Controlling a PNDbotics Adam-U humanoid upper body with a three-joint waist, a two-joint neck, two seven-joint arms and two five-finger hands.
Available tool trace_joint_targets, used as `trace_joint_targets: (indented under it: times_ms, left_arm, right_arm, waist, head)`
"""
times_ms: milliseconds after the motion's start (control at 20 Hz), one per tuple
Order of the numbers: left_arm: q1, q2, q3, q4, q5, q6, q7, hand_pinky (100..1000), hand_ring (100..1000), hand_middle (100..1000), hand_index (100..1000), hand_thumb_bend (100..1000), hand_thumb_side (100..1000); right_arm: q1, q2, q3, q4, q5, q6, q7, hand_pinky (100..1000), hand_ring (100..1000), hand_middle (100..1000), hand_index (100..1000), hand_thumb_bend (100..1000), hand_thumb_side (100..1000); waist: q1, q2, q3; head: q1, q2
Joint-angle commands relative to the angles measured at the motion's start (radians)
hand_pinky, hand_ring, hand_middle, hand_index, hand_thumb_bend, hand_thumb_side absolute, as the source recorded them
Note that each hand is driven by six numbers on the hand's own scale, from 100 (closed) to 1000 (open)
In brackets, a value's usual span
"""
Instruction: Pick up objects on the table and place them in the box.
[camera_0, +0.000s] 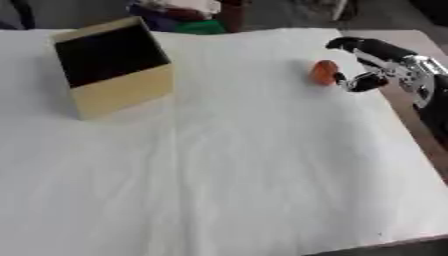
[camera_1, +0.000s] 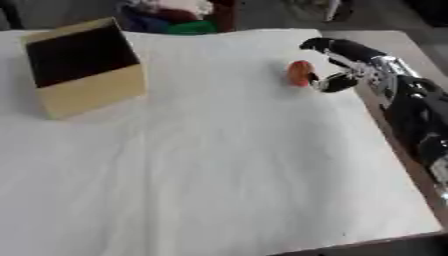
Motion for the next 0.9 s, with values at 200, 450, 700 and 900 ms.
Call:
trace_joint_targets:
  times_ms: [200,450,700,900]
  left_arm:
    - [-0.016,0.004,0.003,-0.020,-0.007,-0.001,0.004,814,626,602,864,100,776]
    - [-0.017,0.004,0.002,-0.020,-0.007,-0.002,0.003,814,626,602,864,100,776]
    - [-0.018,0.003,0.002,-0.020,-0.007,-0.002,0.002,815,626,602,864,100,776]
    - [-0.018,0.003,0.002,-0.020,-0.007,-0.002,0.003,815,627,602,864,100,776]
  right_arm:
    - [-0.010,-0.036,-0.012,0.007,0.016,0.008,-0.009,912,1000,955,953,100,244]
    - [-0.007,-0.036,-0.011,0.024,0.032,0.016,-0.007,913,1000,952,932,100,251]
    - [-0.002,-0.035,-0.010,0.039,0.048,0.024,-0.009,914,1000,947,898,100,259]
    - [0.000,-0.032,-0.009,0.049,0.060,0.028,-0.012,915,1000,943,883,100,247]
  waist:
    - [0.002,-0.010,0.005]
    - [0.003,-0.008,0.010]
    - [0.003,-0.007,0.014]
    - [0.003,-0.006,0.016]
  head:
    - [-0.003,-0.001]
    - [-0.004,-0.006]
    - [-0.006,-0.012]
    - [-0.006,-0.015]
